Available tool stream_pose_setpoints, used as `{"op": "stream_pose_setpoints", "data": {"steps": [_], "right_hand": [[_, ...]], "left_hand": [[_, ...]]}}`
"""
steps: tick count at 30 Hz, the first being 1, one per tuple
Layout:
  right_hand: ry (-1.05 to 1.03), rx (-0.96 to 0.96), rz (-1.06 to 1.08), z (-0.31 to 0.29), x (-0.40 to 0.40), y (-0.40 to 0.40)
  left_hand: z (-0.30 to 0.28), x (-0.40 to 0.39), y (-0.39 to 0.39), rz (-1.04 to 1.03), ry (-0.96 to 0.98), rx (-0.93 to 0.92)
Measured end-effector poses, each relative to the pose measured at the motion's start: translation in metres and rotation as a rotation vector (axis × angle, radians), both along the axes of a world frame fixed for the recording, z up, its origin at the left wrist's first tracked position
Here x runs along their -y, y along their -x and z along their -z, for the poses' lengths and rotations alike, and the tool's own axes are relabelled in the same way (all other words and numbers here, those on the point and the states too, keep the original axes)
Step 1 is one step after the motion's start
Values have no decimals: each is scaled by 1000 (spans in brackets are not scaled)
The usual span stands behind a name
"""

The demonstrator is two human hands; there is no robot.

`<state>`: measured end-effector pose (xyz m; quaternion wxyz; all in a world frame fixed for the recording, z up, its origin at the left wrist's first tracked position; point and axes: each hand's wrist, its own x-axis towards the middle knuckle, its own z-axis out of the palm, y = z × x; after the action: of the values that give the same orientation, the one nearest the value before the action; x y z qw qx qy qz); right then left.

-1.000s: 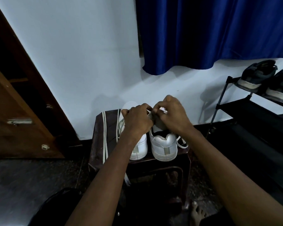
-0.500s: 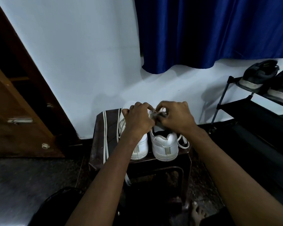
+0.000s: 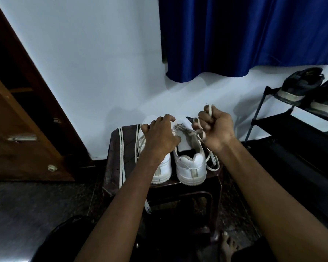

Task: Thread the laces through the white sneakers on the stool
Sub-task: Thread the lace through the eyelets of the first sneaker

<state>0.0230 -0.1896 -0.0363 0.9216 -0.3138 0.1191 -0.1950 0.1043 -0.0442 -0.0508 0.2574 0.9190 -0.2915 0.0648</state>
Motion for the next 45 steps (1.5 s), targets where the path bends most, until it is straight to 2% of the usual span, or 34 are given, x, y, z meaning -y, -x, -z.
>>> {"op": "stream_pose_setpoints", "data": {"steps": [1, 2, 4, 6, 7, 9, 10, 13, 14, 15, 17, 18, 19, 21, 24, 26, 28, 31, 33, 37, 38, 39, 41, 43, 44, 45], "right_hand": [[154, -61, 47, -1, 1, 1], [394, -115, 107, -2, 2, 4], [1010, -176, 235, -4, 4, 9], [1494, -262, 304, -1, 3, 9], [1644, -365, 351, 2, 2, 8], [1780, -534, 385, 8, 3, 7], [1769, -531, 307, 9, 3, 8], [1493, -440, -74, 1, 3, 11], [1493, -444, -121, 1, 1, 12], [1559, -476, -108, 3, 0, 11], [1705, -531, 49, 12, 1, 6], [1712, -543, 103, 16, 3, 5], [1651, -559, 112, 18, 4, 6], [1401, -552, 66, 19, 10, 4], [1077, -470, -28, 18, 12, 5], [947, -453, -68, 16, 10, 6], [890, -453, -75, 18, 9, 3], [922, -460, -32, 22, 10, -1], [959, -462, -10, 28, 11, -5], [1041, -504, 154, 38, -1, -10], [1086, -533, 205, 40, -4, -11], [1112, -566, 243, 43, -7, -12], [1091, -597, 271, 45, -10, -13], [1096, -607, 273, 46, -10, -13], [1118, -607, 274, 46, -9, -14], [1136, -604, 277, 46, -9, -14]], "left_hand": [[0, 0, 0, 2, 1, -3], [1, 0, -1, 3, 0, -5], [1, 0, -1, 6, -4, 4], [0, -1, 0, 36, 8, 39], [-1, -1, 0, 58, 20, 64], [-1, 0, 1, 100, 19, 138], [-1, 1, 2, 111, 1, 184], [0, 4, 2, 117, -51, 237], [1, 6, 3, 107, -68, 241], [1, 7, 3, 92, -80, 252], [1, 7, 4, 64, -89, 282], [1, 7, 4, 58, -86, 292], [2, 7, 4, 57, -80, 293], [2, 5, 4, 63, -73, 275], [4, 6, 3, 120, -79, 226], [1, 5, 0, 183, -30, 157], [-2, 2, -3, 241, 118, 45], [-10, -4, -3, 328, 445, -287], [-17, -7, -1, 313, 507, -436], [-8, -3, -7, 279, 212, -274], [-7, -1, -7, 298, 223, -258], [-8, 1, -6, 332, 317, -307], [-16, 2, 0, 391, 662, -488], [-26, -2, -1, 358, 918, -649], [-28, -5, -2, 316, 927, -672], [-29, -7, -4, 262, 829, -617]]}}
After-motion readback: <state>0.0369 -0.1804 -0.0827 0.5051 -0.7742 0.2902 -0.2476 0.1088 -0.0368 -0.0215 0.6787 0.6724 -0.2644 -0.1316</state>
